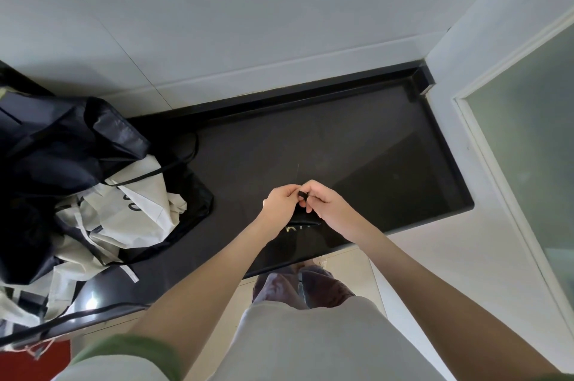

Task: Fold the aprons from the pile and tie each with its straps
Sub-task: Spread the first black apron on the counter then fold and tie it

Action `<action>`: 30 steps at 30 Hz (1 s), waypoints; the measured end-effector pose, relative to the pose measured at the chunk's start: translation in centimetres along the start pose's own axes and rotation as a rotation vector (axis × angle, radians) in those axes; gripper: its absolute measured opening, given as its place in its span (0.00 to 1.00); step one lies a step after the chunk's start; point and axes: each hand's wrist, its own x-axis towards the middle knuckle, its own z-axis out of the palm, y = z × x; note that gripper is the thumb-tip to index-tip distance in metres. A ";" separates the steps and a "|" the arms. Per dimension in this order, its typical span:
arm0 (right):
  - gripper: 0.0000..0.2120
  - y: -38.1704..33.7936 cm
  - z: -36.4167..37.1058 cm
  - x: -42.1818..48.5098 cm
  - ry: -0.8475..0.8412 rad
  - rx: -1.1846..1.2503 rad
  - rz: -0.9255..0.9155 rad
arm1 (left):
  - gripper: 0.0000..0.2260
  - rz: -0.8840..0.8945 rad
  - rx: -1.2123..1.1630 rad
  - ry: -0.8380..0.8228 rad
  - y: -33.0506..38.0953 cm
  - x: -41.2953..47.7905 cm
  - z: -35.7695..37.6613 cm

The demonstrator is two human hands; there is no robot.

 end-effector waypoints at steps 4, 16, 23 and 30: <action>0.15 0.1 -0.1 0.2 0.003 -0.065 0.010 | 0.13 -0.027 0.024 -0.072 -0.3 -0.1 -0.1; 0.05 0.2 0.0 0.3 0.144 -0.004 0.191 | 0.10 0.061 -0.012 -0.025 -0.6 -0.3 0.3; 0.07 0.3 -0.5 0.3 0.083 0.017 0.145 | 0.07 0.020 -0.271 -0.019 -0.2 -0.5 -0.3; 0.10 -0.5 -1.3 0.8 0.006 0.084 0.196 | 0.12 0.065 -0.397 -0.130 0.0 -0.8 -1.1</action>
